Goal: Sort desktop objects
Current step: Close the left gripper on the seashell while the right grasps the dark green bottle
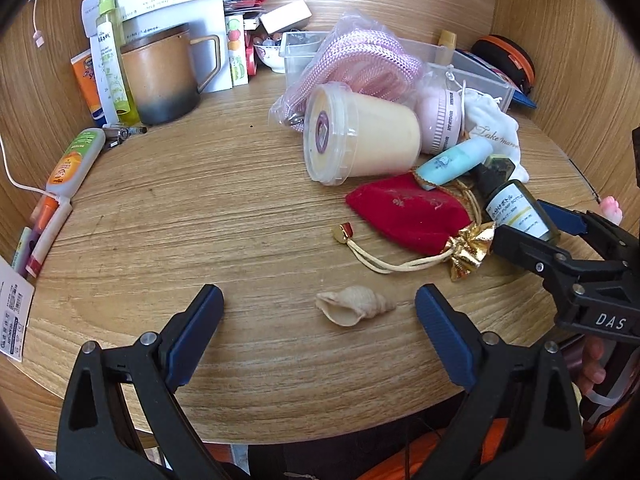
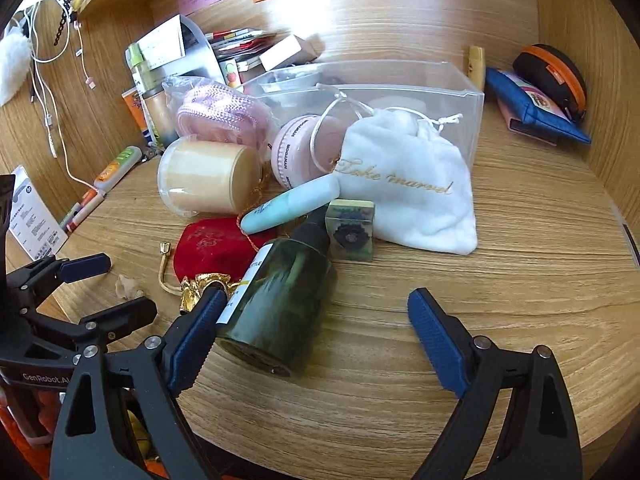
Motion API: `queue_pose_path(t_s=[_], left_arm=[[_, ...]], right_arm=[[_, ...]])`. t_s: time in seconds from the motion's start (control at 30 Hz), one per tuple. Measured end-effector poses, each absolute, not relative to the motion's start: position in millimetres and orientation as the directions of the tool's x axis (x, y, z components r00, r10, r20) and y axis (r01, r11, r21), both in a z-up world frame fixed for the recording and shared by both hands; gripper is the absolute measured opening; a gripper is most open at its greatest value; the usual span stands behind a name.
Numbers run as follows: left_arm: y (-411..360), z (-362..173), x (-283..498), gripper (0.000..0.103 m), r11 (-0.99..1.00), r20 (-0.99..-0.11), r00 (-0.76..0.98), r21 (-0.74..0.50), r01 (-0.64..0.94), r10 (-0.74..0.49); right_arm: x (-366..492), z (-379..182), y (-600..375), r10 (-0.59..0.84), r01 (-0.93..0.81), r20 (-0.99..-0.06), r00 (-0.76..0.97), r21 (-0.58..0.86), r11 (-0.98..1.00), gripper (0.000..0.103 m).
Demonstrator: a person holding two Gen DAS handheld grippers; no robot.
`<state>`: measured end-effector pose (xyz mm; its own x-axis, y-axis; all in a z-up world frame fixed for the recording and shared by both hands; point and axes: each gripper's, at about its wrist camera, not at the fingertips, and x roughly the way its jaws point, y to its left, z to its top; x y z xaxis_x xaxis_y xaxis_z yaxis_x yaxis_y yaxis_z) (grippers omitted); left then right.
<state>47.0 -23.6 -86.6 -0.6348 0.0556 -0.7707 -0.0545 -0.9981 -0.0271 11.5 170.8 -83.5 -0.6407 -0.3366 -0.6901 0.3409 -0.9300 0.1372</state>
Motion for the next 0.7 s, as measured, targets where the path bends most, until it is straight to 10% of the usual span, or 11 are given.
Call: queue_pose_path(t_s=[0.43,0.7], left_arm=[[-19.9,-92.8,52.6,0.095,-0.998,-0.726,-0.687,0.007,-0.056,0.033],[-16.4,-92.1,55.4,0.074,-0.994,-0.705,-0.705,-0.001,-0.105,0.075]], right_arm=[[15.5,-82.4,178.7,-0.266,0.311,-0.666,-0.697,0.053,-0.949,0.059],[13.5,-79.8,182.4,-0.267,0.312,-0.658,-0.704,0.052,-0.949,0.053]])
